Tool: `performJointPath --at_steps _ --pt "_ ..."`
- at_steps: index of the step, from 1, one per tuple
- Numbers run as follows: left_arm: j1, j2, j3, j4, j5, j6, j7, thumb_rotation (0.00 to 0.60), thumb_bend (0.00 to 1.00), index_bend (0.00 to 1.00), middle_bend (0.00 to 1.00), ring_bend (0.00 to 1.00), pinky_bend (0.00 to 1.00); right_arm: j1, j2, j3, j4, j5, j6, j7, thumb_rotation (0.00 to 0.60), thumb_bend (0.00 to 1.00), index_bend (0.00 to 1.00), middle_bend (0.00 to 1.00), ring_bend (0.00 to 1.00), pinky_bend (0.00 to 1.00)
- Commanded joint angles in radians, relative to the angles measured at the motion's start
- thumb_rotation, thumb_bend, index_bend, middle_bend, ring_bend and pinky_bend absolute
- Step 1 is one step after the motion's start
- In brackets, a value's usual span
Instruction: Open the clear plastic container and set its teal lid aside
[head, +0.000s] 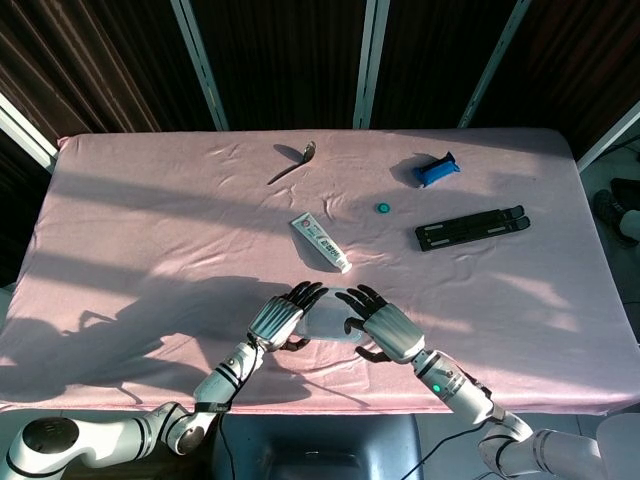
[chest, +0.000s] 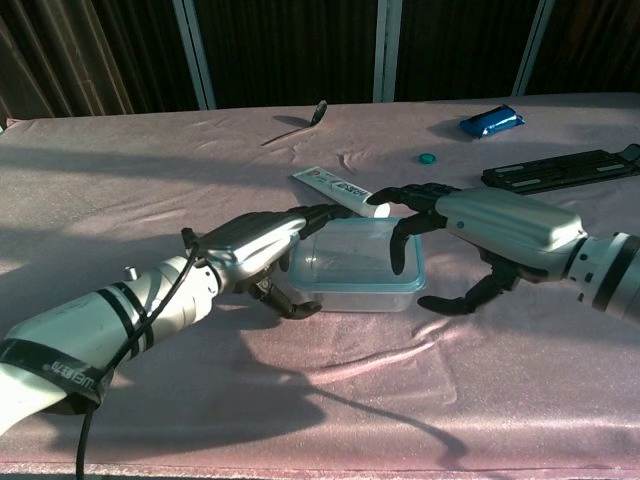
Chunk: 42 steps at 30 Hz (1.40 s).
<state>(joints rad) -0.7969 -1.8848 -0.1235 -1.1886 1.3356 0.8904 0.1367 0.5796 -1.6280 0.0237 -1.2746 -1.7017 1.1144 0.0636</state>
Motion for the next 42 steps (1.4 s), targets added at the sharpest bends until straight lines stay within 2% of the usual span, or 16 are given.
performJointPath --at_steps 1,42 --pt "0.001 -0.001 0.002 0.000 0.002 0.002 0.001 0.600 0.34 0.00 0.59 0.52 0.45 0.003 -0.003 -0.001 0.003 0.004 0.002 -0.002 0.600 0.42 0.58 0.17 0.05 0.09" --pt "0.009 -0.022 0.039 0.034 0.048 0.007 0.014 0.600 0.34 0.00 0.62 0.55 0.47 0.043 0.016 0.024 -0.029 0.077 0.009 -0.036 0.600 0.44 0.64 0.18 0.06 0.12"
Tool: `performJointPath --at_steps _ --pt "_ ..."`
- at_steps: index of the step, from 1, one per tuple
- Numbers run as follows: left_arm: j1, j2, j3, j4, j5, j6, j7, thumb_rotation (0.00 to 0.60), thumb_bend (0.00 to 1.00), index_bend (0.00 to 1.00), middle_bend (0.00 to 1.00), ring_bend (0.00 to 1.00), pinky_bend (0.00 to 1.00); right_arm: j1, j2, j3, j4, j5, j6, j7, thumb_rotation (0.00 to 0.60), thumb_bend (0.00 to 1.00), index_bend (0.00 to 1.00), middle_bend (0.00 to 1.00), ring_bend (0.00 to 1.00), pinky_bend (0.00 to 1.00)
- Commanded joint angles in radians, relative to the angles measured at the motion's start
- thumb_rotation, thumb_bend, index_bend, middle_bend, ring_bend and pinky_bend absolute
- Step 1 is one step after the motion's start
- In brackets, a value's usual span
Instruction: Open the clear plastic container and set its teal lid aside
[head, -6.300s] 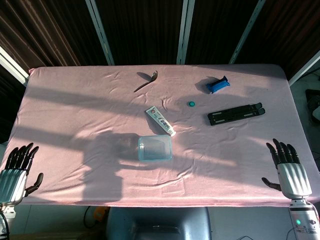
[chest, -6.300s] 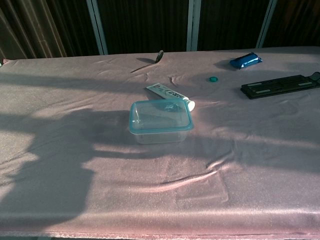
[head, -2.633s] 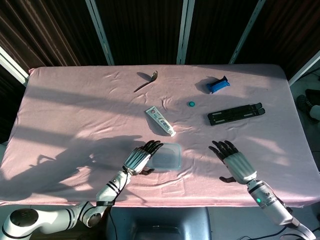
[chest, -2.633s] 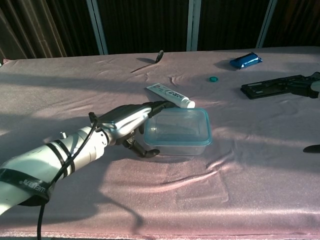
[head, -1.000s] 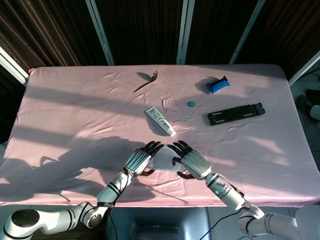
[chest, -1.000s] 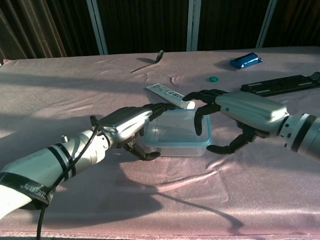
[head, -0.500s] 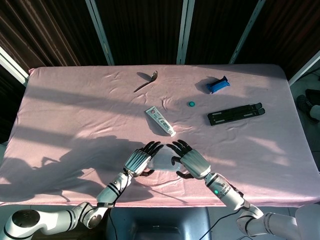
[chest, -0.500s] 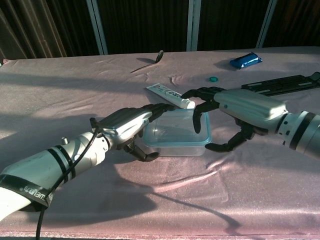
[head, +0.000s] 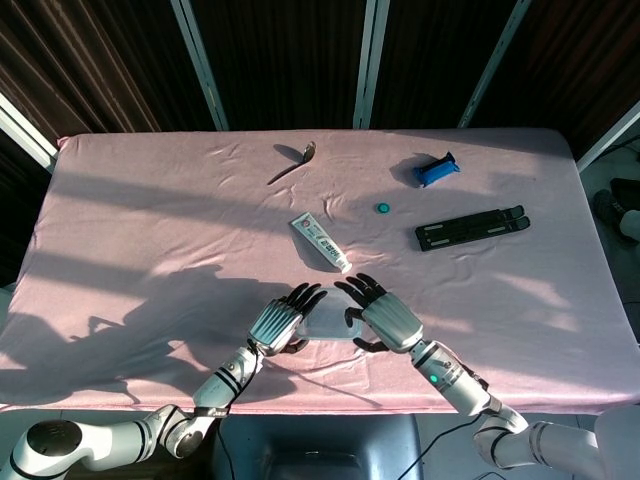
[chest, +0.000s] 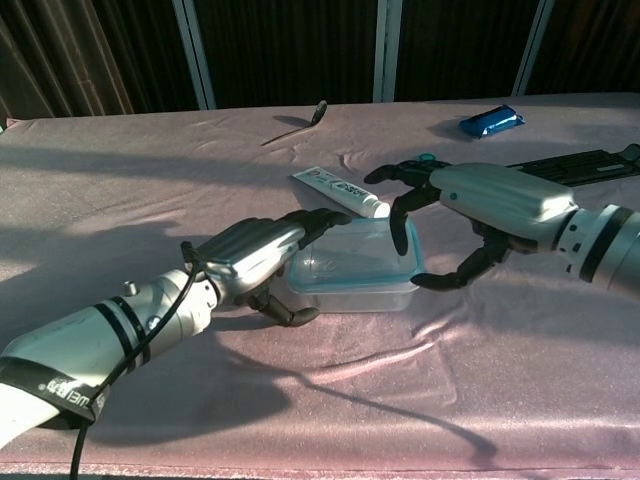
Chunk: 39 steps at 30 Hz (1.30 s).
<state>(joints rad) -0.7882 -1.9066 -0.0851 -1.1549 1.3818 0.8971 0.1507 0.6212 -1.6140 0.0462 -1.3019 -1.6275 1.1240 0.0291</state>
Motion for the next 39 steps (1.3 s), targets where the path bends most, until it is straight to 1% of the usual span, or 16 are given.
performJointPath --at_steps 1,8,14,20,23,27,29,32,34,36,37,38,39 --pt "0.000 -0.001 0.002 0.000 0.004 0.001 0.000 0.600 0.34 0.00 0.62 0.55 0.47 0.003 0.005 0.004 -0.005 0.004 -0.002 -0.003 0.600 0.44 0.64 0.18 0.06 0.12" --pt "0.004 0.004 0.009 -0.008 0.013 0.004 0.000 0.600 0.34 0.00 0.62 0.55 0.47 0.023 -0.003 0.020 0.010 -0.002 0.007 -0.008 0.600 0.44 0.64 0.19 0.07 0.14" --pt "0.007 0.014 0.013 -0.019 0.024 0.007 -0.012 0.600 0.34 0.00 0.63 0.55 0.48 0.044 -0.039 0.029 0.073 -0.042 0.056 0.034 0.600 0.45 0.64 0.20 0.08 0.16" --pt "0.010 0.023 0.018 -0.031 0.035 0.015 -0.017 0.600 0.34 0.00 0.63 0.55 0.48 0.053 -0.071 0.023 0.123 -0.061 0.081 0.059 0.600 0.45 0.65 0.20 0.09 0.17" --pt "0.012 0.025 0.018 -0.034 0.041 0.022 -0.023 0.600 0.34 0.00 0.63 0.55 0.47 0.055 -0.082 0.014 0.135 -0.066 0.084 0.064 0.600 0.47 0.68 0.21 0.11 0.18" --pt "0.015 0.025 0.018 -0.031 0.059 0.041 -0.049 0.600 0.34 0.00 0.60 0.51 0.40 0.053 -0.092 0.002 0.150 -0.074 0.094 0.064 0.600 0.48 0.74 0.25 0.16 0.19" --pt "0.017 0.024 0.019 -0.024 0.075 0.058 -0.074 0.600 0.34 0.00 0.57 0.46 0.35 0.052 -0.095 -0.004 0.158 -0.075 0.095 0.062 0.600 0.52 0.78 0.27 0.19 0.20" --pt "0.018 0.019 0.024 -0.004 0.109 0.089 -0.117 0.600 0.34 0.00 0.49 0.33 0.24 0.051 -0.096 -0.008 0.165 -0.076 0.101 0.070 0.600 0.59 0.79 0.28 0.20 0.21" --pt "0.017 0.018 0.028 0.009 0.127 0.102 -0.143 0.600 0.34 0.00 0.39 0.23 0.16 0.051 -0.097 -0.009 0.170 -0.081 0.112 0.074 0.600 0.62 0.80 0.28 0.21 0.21" --pt "0.015 0.021 0.028 0.019 0.138 0.110 -0.159 0.600 0.34 0.00 0.24 0.10 0.08 0.050 -0.094 -0.011 0.172 -0.087 0.123 0.078 0.600 0.65 0.81 0.29 0.21 0.22" --pt "0.014 0.022 0.027 0.023 0.143 0.116 -0.166 0.600 0.34 0.00 0.18 0.06 0.06 0.050 -0.092 -0.012 0.172 -0.090 0.129 0.079 0.600 0.65 0.81 0.29 0.22 0.22" --pt "0.014 0.022 0.026 0.027 0.148 0.124 -0.172 0.600 0.34 0.00 0.16 0.04 0.05 0.050 -0.090 -0.012 0.171 -0.093 0.135 0.080 0.600 0.66 0.81 0.29 0.22 0.22" --pt "0.015 0.022 0.026 0.032 0.153 0.131 -0.177 0.600 0.34 0.00 0.09 0.01 0.02 0.050 -0.088 -0.013 0.171 -0.096 0.139 0.080 0.600 0.66 0.81 0.29 0.22 0.22"
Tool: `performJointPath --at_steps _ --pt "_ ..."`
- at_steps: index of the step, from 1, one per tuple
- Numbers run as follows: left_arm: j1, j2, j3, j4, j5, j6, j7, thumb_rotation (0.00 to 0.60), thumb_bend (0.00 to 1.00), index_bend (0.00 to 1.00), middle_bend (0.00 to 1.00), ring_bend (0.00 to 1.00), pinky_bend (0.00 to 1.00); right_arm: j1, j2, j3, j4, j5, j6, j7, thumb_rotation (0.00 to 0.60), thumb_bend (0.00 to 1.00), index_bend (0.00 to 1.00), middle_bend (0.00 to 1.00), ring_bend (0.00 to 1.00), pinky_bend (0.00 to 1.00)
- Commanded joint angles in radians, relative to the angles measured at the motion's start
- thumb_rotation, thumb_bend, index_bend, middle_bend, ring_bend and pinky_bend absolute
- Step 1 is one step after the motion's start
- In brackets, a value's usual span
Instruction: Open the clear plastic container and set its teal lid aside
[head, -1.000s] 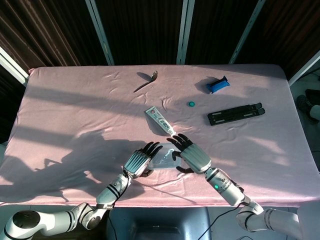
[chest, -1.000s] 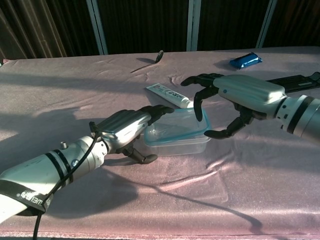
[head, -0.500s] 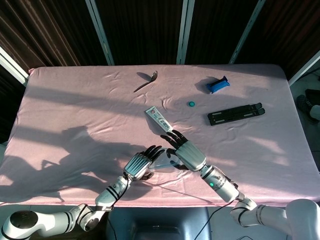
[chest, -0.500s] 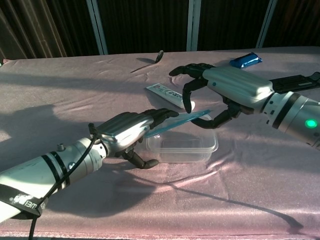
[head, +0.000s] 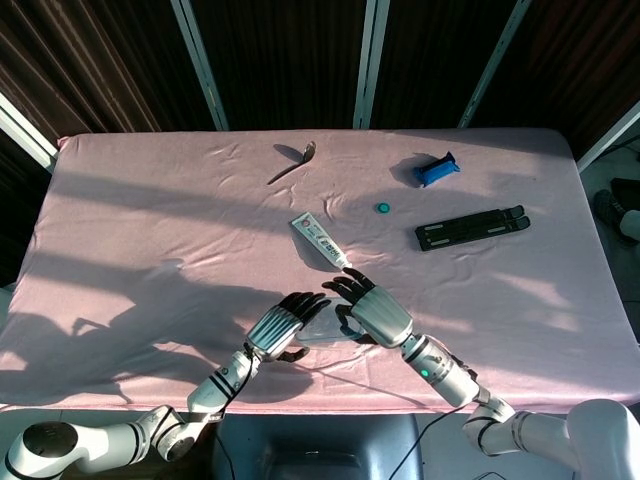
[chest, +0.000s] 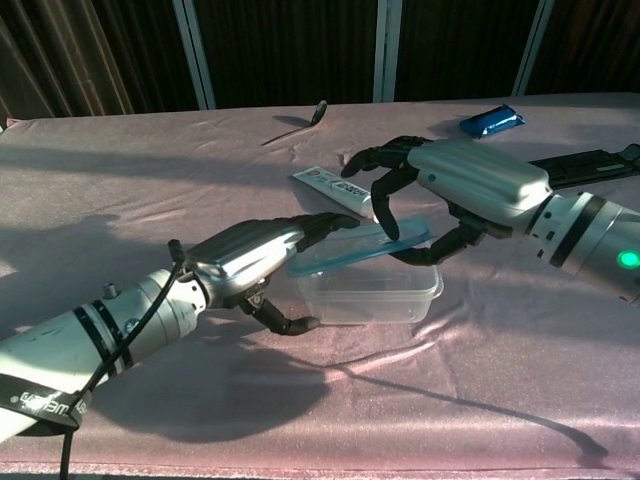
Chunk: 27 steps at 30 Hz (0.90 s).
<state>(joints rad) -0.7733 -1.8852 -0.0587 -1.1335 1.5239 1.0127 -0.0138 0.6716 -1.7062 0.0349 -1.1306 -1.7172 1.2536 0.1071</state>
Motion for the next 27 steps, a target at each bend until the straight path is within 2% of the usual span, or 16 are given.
performJointPath --at_steps 1,3,7,21,23,27 --pt "0.001 0.001 -0.002 0.017 0.019 0.030 -0.020 0.600 0.34 0.00 0.04 0.00 0.01 -0.001 0.010 -0.003 -0.003 -0.012 0.020 0.000 0.600 0.66 0.81 0.29 0.22 0.22" --pt "0.003 0.003 -0.003 0.027 0.033 0.054 -0.033 0.600 0.34 0.00 0.00 0.00 0.00 -0.004 0.018 -0.007 -0.007 -0.022 0.036 -0.003 0.600 0.66 0.81 0.29 0.22 0.22" --pt "0.010 0.008 -0.008 0.041 0.051 0.099 -0.061 0.600 0.34 0.00 0.00 0.00 0.00 -0.011 0.036 -0.013 -0.014 -0.038 0.065 -0.015 0.600 0.66 0.82 0.29 0.22 0.23" --pt "0.036 0.056 -0.007 0.011 0.043 0.127 -0.042 0.600 0.34 0.00 0.00 0.00 0.00 -0.021 0.067 -0.003 0.007 -0.050 0.115 -0.060 0.600 0.66 0.82 0.30 0.23 0.24" --pt "0.055 0.088 -0.004 -0.005 0.048 0.160 -0.036 0.600 0.34 0.00 0.00 0.00 0.00 -0.049 0.100 -0.008 0.039 -0.026 0.111 -0.114 0.600 0.66 0.82 0.30 0.23 0.24" --pt "0.073 0.122 -0.002 -0.031 0.042 0.173 -0.038 0.600 0.34 0.00 0.00 0.00 0.00 -0.071 0.117 -0.014 0.067 0.023 0.064 -0.134 0.600 0.66 0.81 0.30 0.23 0.24"
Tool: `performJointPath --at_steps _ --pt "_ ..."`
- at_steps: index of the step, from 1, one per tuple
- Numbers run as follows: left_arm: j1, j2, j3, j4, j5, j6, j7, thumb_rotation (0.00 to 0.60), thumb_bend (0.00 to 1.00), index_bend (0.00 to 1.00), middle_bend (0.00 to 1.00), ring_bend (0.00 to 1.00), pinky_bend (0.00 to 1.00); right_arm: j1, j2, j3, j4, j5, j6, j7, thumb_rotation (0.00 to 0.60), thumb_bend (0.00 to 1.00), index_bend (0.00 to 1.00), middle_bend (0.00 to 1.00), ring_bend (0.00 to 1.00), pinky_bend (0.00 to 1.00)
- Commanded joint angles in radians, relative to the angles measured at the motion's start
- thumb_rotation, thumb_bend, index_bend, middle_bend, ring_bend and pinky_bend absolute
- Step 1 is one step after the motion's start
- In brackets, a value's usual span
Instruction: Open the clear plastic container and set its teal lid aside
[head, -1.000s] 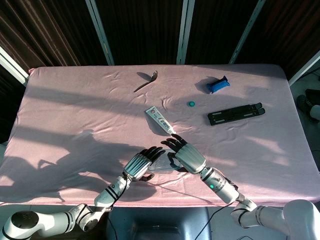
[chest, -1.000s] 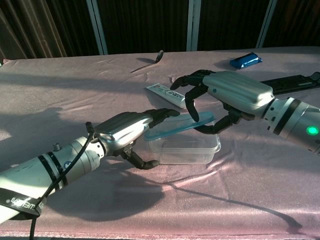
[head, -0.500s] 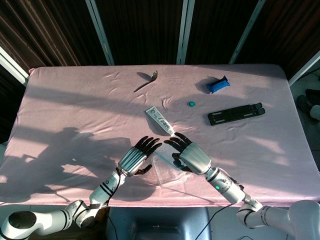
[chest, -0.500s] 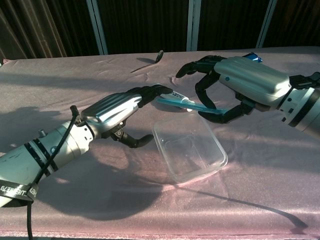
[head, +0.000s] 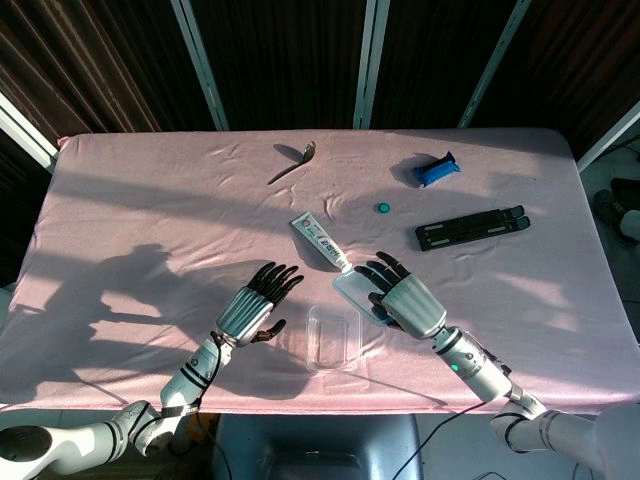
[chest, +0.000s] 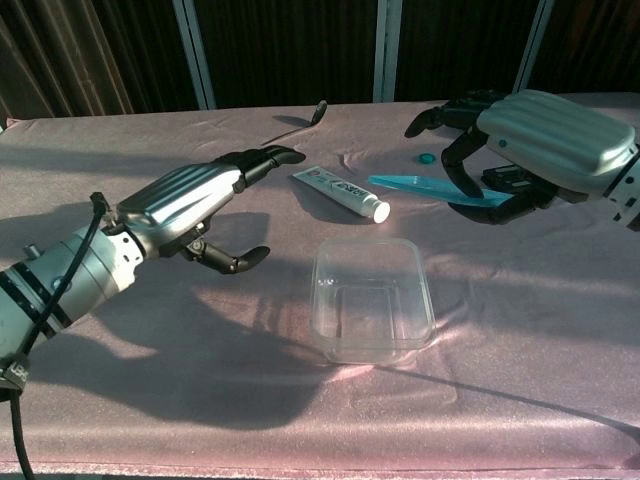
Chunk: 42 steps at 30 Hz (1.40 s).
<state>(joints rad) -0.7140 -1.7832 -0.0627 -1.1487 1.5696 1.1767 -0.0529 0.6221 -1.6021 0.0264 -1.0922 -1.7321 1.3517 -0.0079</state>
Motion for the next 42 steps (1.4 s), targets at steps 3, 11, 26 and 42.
performJointPath --at_steps 3,11,26,42 --pt "0.024 0.038 0.002 -0.028 -0.010 0.013 0.004 0.600 0.34 0.00 0.00 0.00 0.00 -0.030 0.005 -0.008 0.065 0.072 -0.078 -0.026 0.600 0.66 0.78 0.30 0.23 0.24" --pt "0.050 0.070 0.007 -0.039 -0.014 0.031 -0.007 0.600 0.34 0.00 0.00 0.00 0.00 -0.033 -0.031 -0.025 0.115 0.105 -0.158 -0.016 0.600 0.52 0.33 0.26 0.15 0.17" --pt "0.147 0.259 0.088 -0.227 -0.006 0.064 0.050 0.600 0.34 0.00 0.00 0.00 0.00 -0.086 0.173 -0.105 -0.264 0.116 -0.213 -0.086 0.600 0.10 0.00 0.04 0.00 0.03" --pt "0.588 0.495 0.114 -0.402 -0.210 0.505 0.348 0.600 0.35 0.00 0.00 0.00 0.00 -0.506 0.431 -0.078 -0.597 0.405 0.254 -0.283 0.600 0.10 0.00 0.00 0.00 0.00"
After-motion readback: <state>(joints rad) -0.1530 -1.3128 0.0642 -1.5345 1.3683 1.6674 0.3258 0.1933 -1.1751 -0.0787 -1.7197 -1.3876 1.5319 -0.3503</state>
